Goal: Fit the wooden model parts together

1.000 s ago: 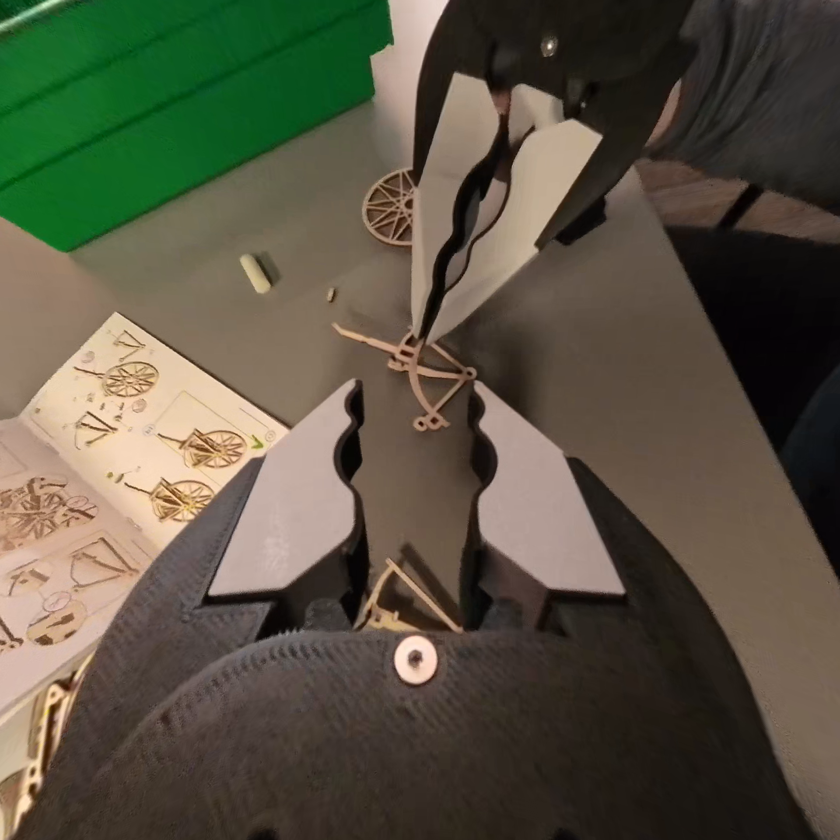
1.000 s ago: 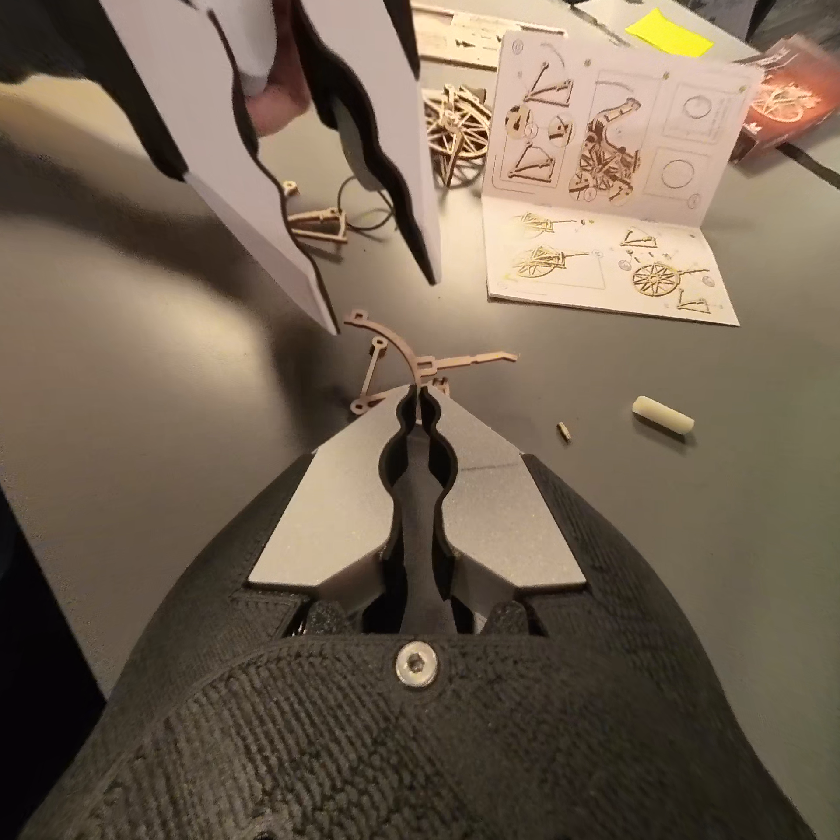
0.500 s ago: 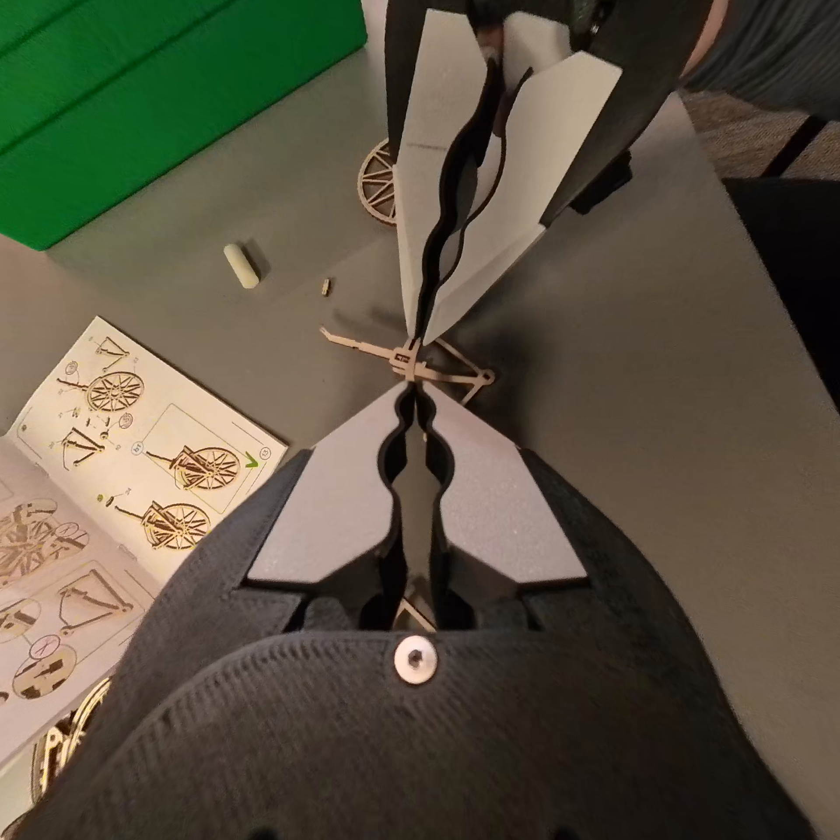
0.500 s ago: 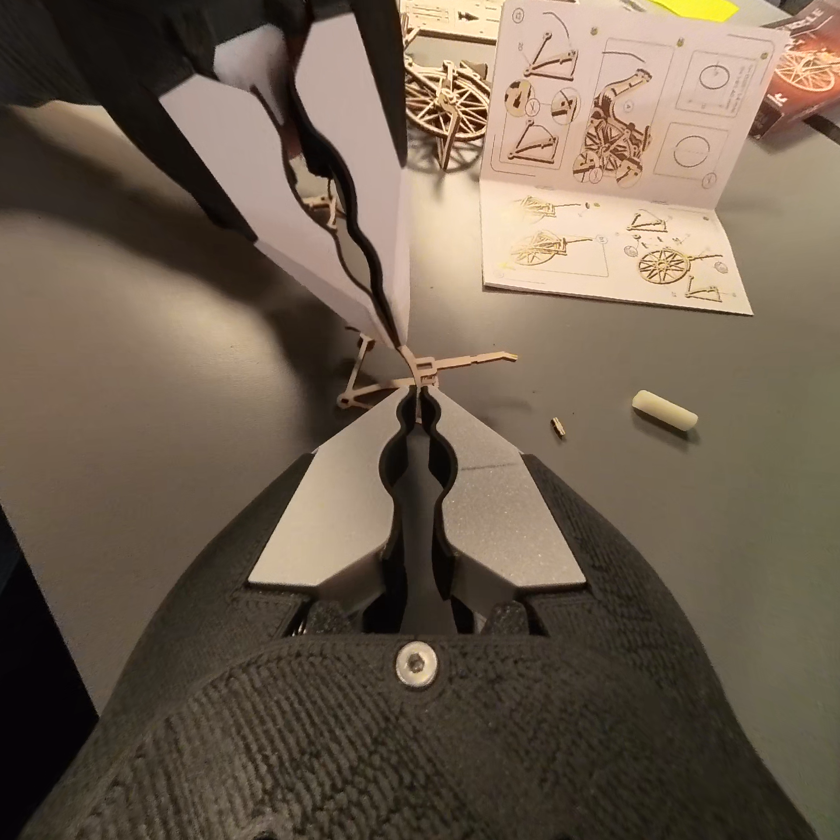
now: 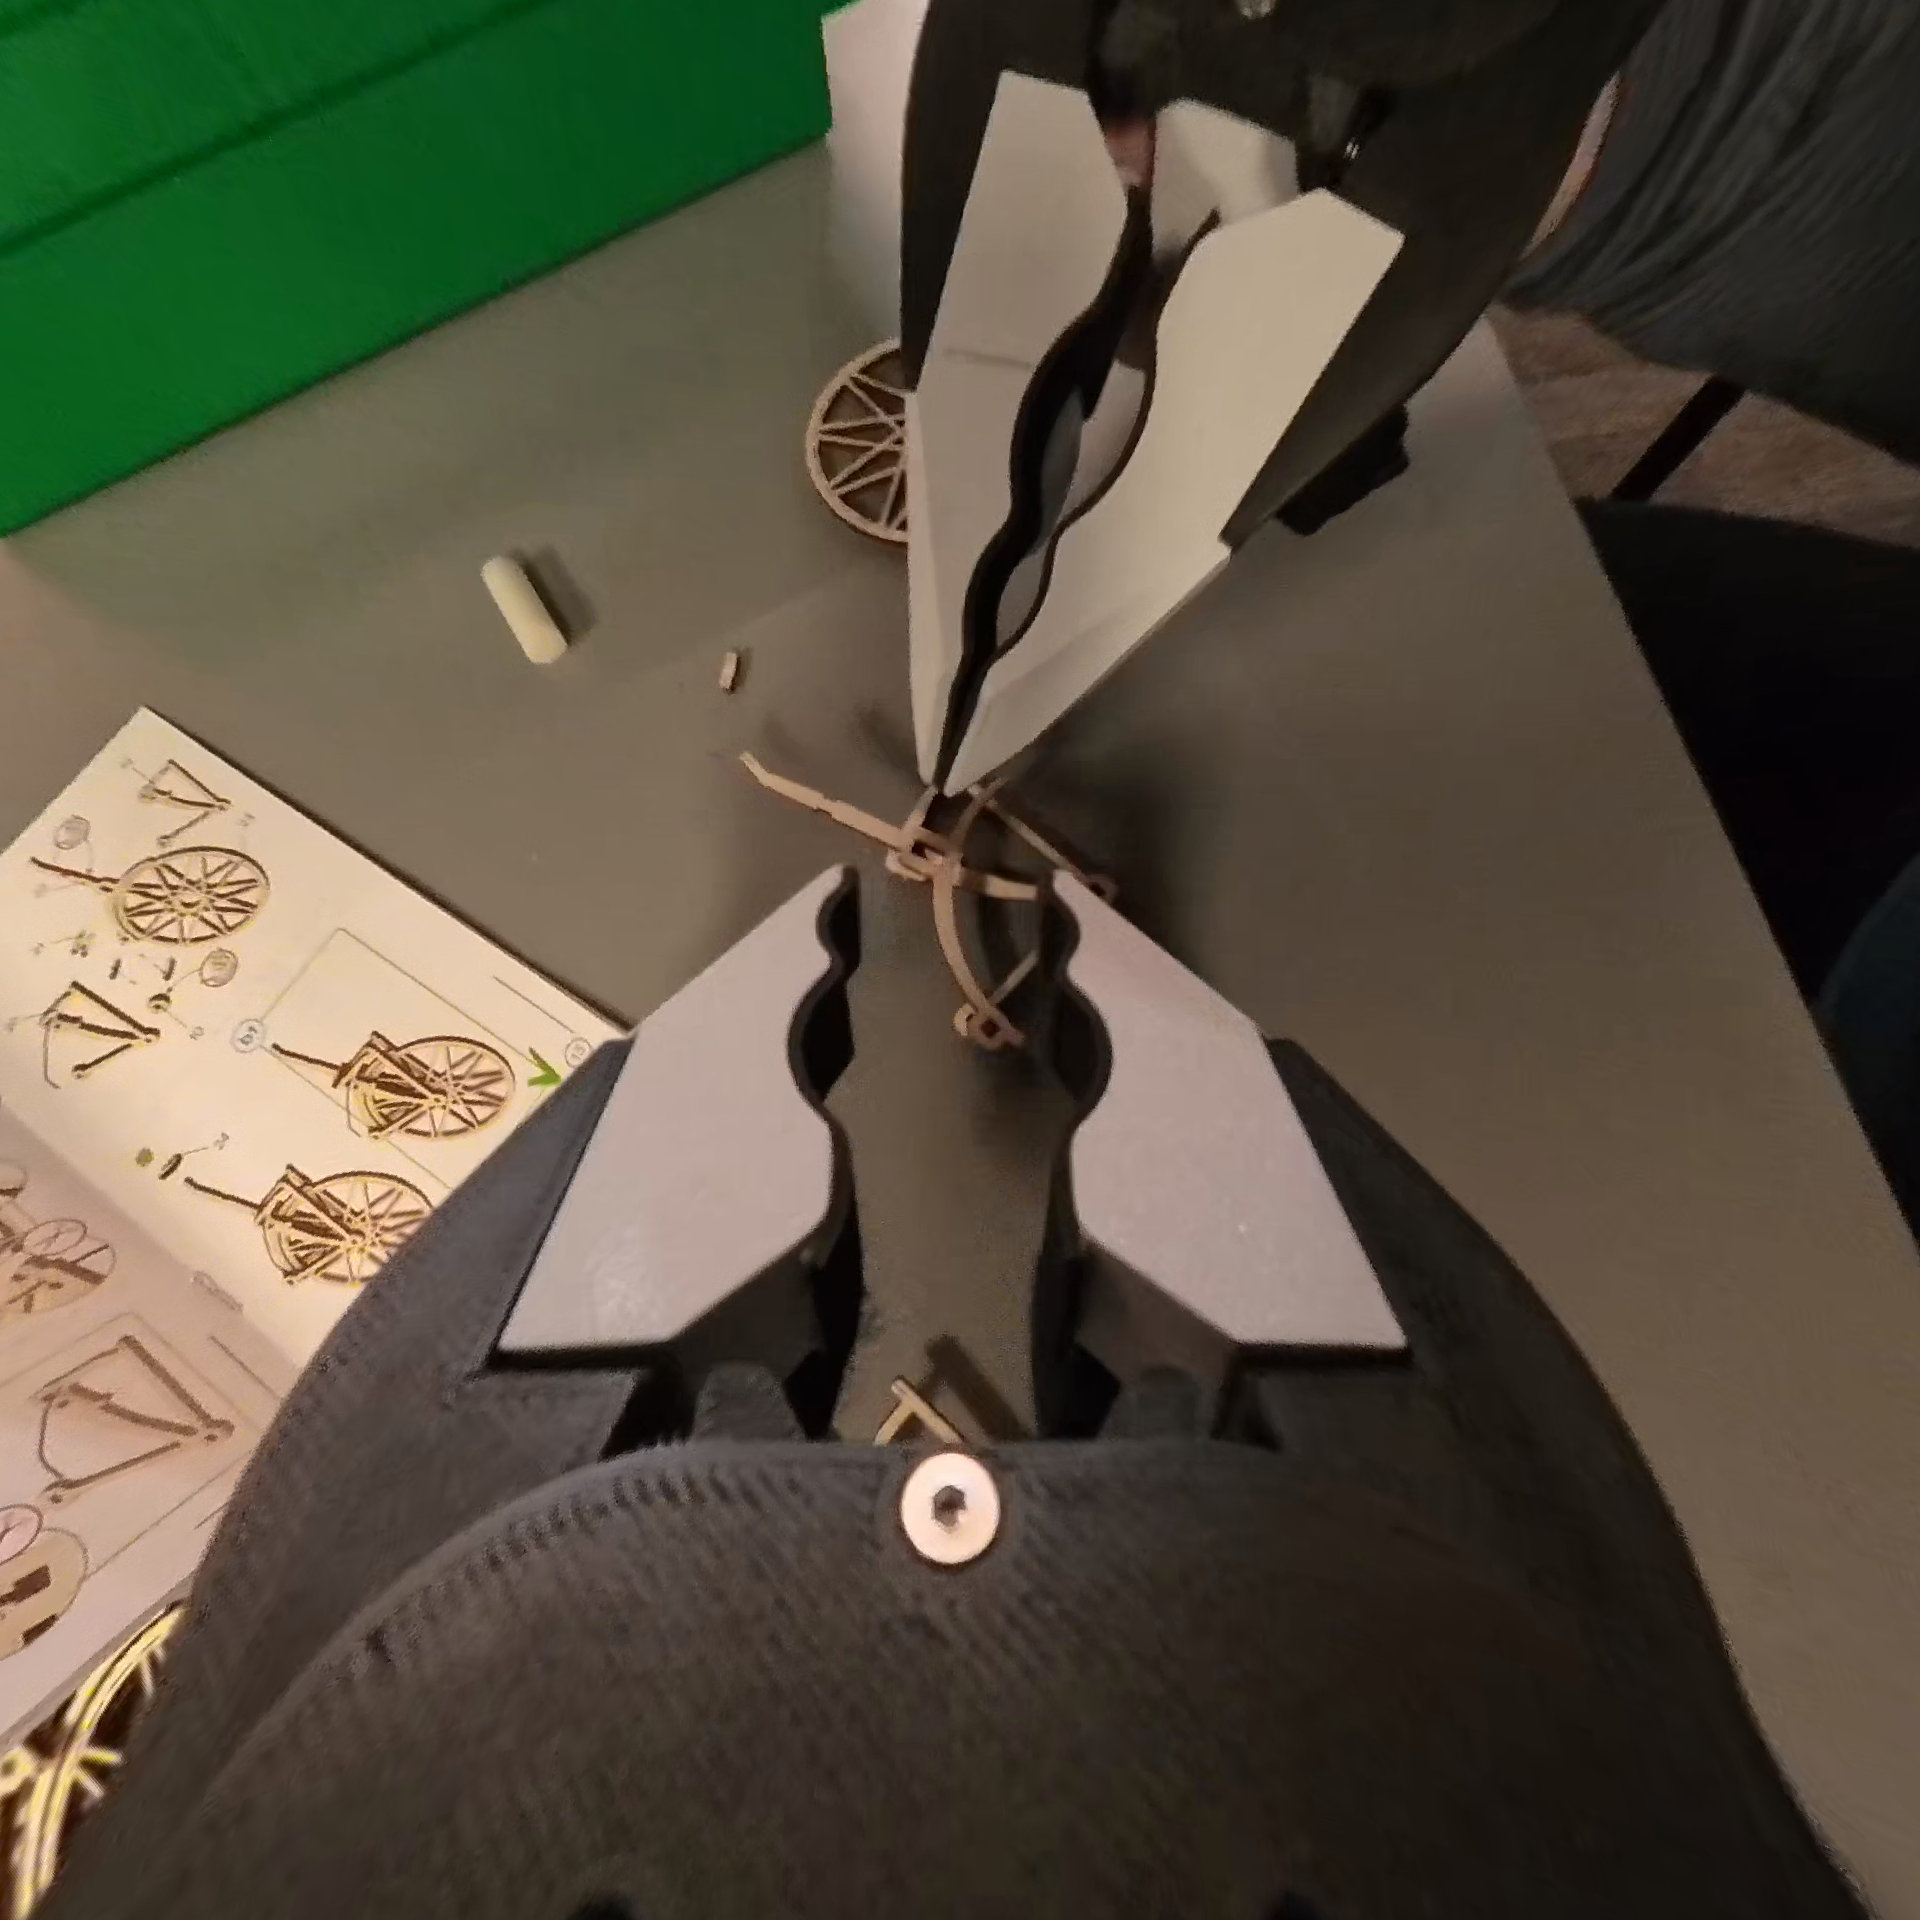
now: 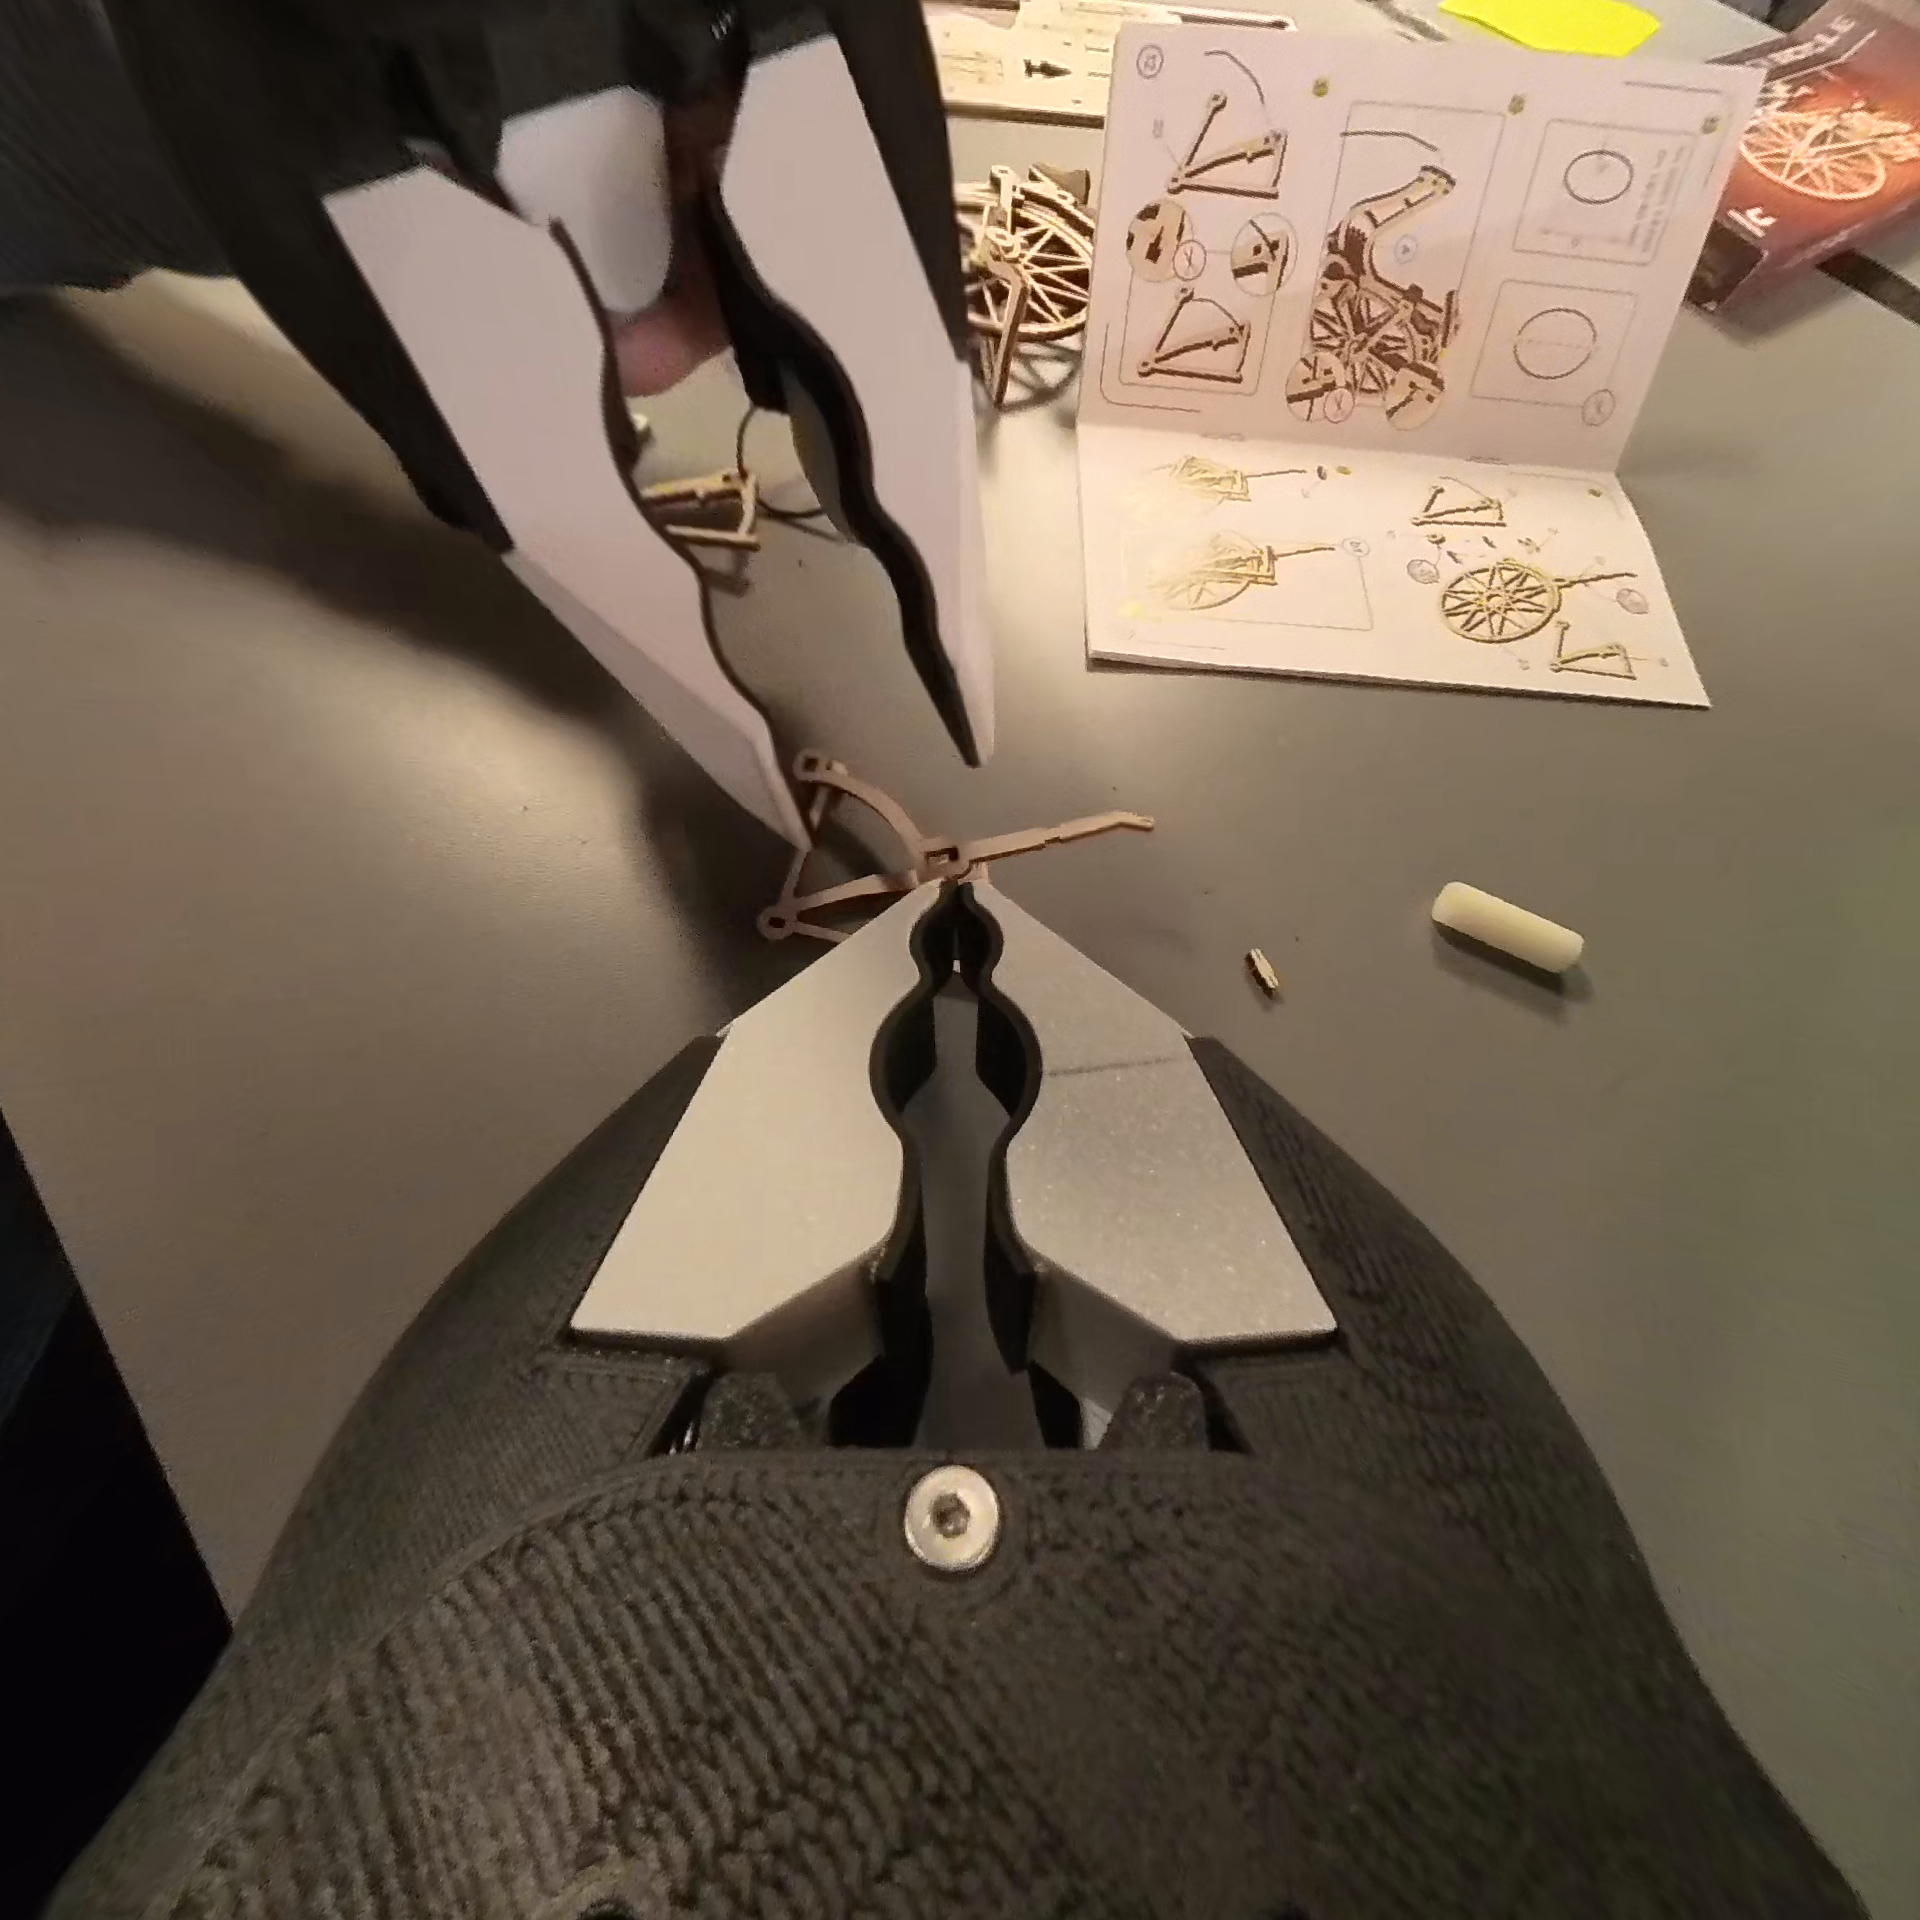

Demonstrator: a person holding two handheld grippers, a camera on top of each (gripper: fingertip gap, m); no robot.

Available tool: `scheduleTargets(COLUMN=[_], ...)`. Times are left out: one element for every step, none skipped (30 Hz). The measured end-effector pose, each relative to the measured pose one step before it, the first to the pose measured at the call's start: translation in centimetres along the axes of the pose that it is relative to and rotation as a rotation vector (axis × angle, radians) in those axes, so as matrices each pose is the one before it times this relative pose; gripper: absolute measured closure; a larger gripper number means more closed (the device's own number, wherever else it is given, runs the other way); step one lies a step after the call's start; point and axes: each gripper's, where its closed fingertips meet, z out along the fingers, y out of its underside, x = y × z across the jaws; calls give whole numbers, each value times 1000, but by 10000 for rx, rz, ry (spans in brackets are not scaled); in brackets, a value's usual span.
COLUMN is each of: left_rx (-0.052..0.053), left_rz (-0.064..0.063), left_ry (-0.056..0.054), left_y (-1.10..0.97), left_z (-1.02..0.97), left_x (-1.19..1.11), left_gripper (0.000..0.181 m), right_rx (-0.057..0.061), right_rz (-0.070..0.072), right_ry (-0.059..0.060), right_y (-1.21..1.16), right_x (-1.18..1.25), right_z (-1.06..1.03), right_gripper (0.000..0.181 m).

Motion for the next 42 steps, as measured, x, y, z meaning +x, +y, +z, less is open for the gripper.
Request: scheduleTargets(left_rx=[-157,-152,-133,-47,45,58,53,44,23,5,-7,-25,-21,-13,-8,22,22,-2,-6,-22,-68,-100,-114,-107,-61,-41,-9,-8,-15,-47,-76,-67,-75,-37,-106,-151,-101,-16,33,15,1,14], left_rz=[55,62,54,30,-5,-32,-62,-54,-26,-26,-5,24,47,66,40,23,26,17,27,29,-45,-120,-189,-248,-256,-225,-252,-325,-306,-270,-249,-212,-233,-172,-102,-30,37,12,-46,-71,-32,-13], left_ry=[-25,-51,-34,-29,-20,53,36,13,27,8,-15,-38,-74,-42,-14,2,20,-42,-74,-34,-33,-3,24,46,17,14,136,113,66,19,-74,-90,-109,-159,-227,-281,-202,-118,-24,-2,-26,-55], left_y=[292,307,275,139,-28,-69,-86,-65,-25,22,48,56,47,24,10,-46,-53,-11,-4,24,64,99,99,86,32,10,-30,-42,-35,10,27,23,22,-33,79,161,105,-9,-54,-37,-11,-18], left_z=[188,205,192,127,38,-23,-53,-67,-54,-32,-13,17,19,31,28,7,0,19,16,11,18,5,0,-14,-38,-67,-76,-50,-38,2,2,22,8,-1,26,62,92,101,72,38,10,-41], left_x=[-6,-32,-1,0,-19,56,0,-57,-15,-38,-43,-57,-94,-24,24,46,67,-21,-82,-18,-37,-33,-47,-75,-151,-166,33,5,-41,-70,-151,-78,5,54,16,-95,-21,49,109,95,21,-12], left_gripper=[149,151,154,157,159,159,159,159,159,159,159,160,160,160,161,161,163,165,170,174,174,175,176,177,178,179,179,179,179,179,179,179,179,179,179,179,179,179,179,179,179,179], right_rx=[0,-5,-32,-80,-119,-146,-152,-149,-113,-67,-19,31,37,50,75,78,68,43,16,-6,-11,-16,5,46,127,153,148,207,264,236,159,73,-18,-83,-137,-164,-132,-91,-54,-38,-41,-23], right_rz=[-47,-80,-103,-123,-118,-118,-74,-58,-36,4,22,77,116,134,123,96,69,52,38,27,13,4,-17,-28,-26,-27,-84,-120,-136,-145,-182,-197,-188,-218,-202,-166,-182,-187,-173,-161,-104,-58], right_ry=[-92,-98,-90,-83,4,21,103,85,35,82,25,38,33,2,-6,-41,-63,-70,-76,-66,-95,-111,-100,-84,-26,166,201,145,102,69,23,-25,-65,-83,-36,38,61,46,53,44,23,31], right_y=[0,2,30,87,151,181,185,182,137,71,19,-53,-44,-49,-79,-85,-75,-47,-23,17,0,7,-34,-96,-225,-242,-197,-288,-385,-353,-255,-141,-29,65,149,198,163,107,60,51,53,32], right_x=[-151,-185,-208,-209,-77,-53,96,93,50,137,71,137,163,129,121,47,-6,-29,-48,-33,-76,-113,-110,-115,-47,257,329,235,162,117,34,-62,-140,-197,-135,-6,22,-9,-4,-30,-56,-30], right_z=[11,26,50,79,103,124,127,128,103,65,39,-17,-23,-61,-72,-78,-59,-40,-11,9,35,28,40,23,-2,-61,-93,-121,-126,-91,-9,71,129,177,195,197,166,119,96,59,41,15], right_gripper=[181,181,177,173,171,170,170,173,177,181,181,181,181,181,181,181,181,181,181,181,181,181,181,180,177,172,164,157,153,151,150,151,152,154,156,158,160,162,164,167,167,168])
